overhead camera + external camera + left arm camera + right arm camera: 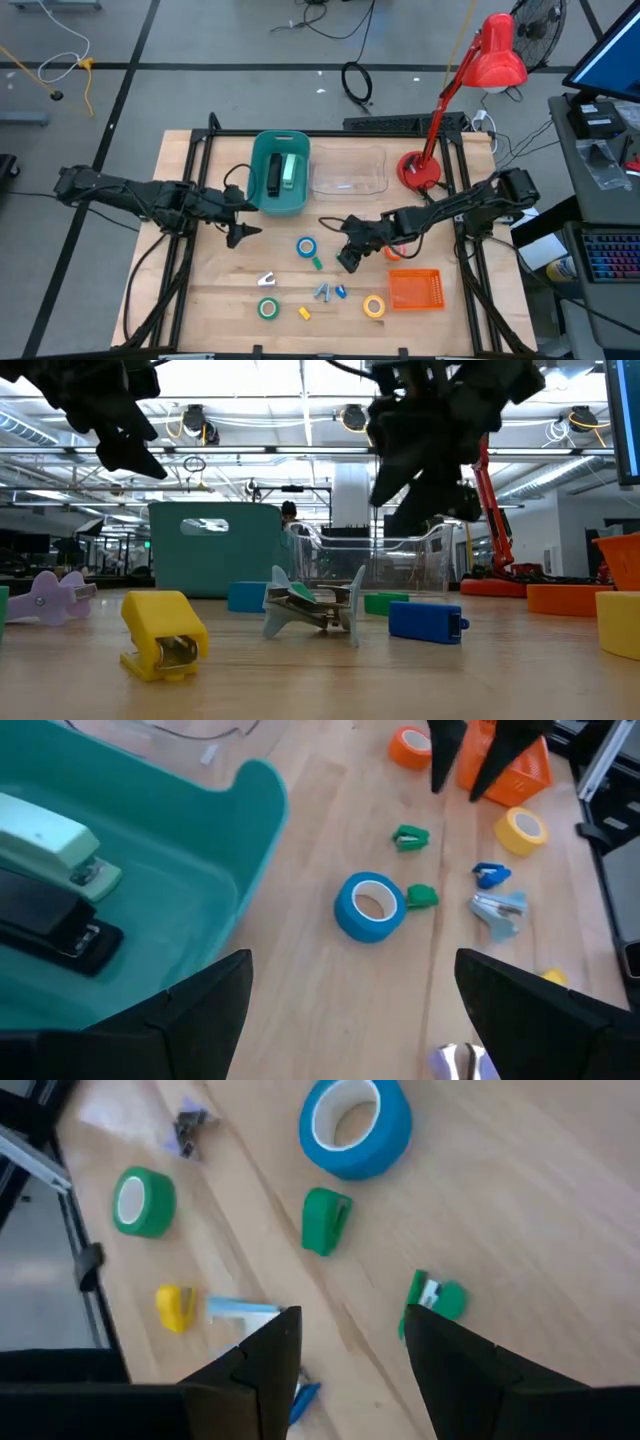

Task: Pick and place Stapler, Stapler remover, tape
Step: Put the right mini green stapler into the blue bin

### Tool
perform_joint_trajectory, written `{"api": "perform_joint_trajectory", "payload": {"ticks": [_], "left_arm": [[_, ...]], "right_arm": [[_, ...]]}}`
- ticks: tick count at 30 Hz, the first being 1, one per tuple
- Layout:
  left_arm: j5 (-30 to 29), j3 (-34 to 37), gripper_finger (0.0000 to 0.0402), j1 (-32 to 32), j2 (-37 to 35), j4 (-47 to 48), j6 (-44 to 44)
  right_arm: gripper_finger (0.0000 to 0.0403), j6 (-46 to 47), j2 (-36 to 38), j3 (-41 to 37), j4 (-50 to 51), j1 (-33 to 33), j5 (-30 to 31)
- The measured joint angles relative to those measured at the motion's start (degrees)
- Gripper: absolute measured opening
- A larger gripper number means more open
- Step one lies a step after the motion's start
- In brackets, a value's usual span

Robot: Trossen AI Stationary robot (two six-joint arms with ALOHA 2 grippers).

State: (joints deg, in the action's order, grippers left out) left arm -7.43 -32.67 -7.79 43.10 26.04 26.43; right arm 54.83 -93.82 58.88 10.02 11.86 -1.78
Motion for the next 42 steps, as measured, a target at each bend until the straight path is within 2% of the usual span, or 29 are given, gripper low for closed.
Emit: {"api": "perform_joint_trajectory", "payload": {"ticks": [9, 20, 33, 42], "left_arm": [[0.60, 0.00, 0.0351, 3.00, -0.01, 1.53, -2.38], [2.02, -0.02, 0.0351, 5.35, -0.01, 1.28, -4.56], [2.04, -0.07, 0.0351, 5.95, -0.01, 1.25, -4.69], [2.02, -0.07, 0.0351, 5.95, -0.01, 1.33, -4.60]], "right_arm": [[0.0171, 3.25, -2.60, -0.25, 1.86, -0.96, -1.25], [0.0171, 2.60, -2.74, -0.23, 2.16, -1.18, 1.92], [0.0171, 0.27, -6.72, -0.23, 0.68, -0.52, 0.18], [0.0171, 1.05, -4.72, -0.21, 0.31, -0.63, -1.31]]}}
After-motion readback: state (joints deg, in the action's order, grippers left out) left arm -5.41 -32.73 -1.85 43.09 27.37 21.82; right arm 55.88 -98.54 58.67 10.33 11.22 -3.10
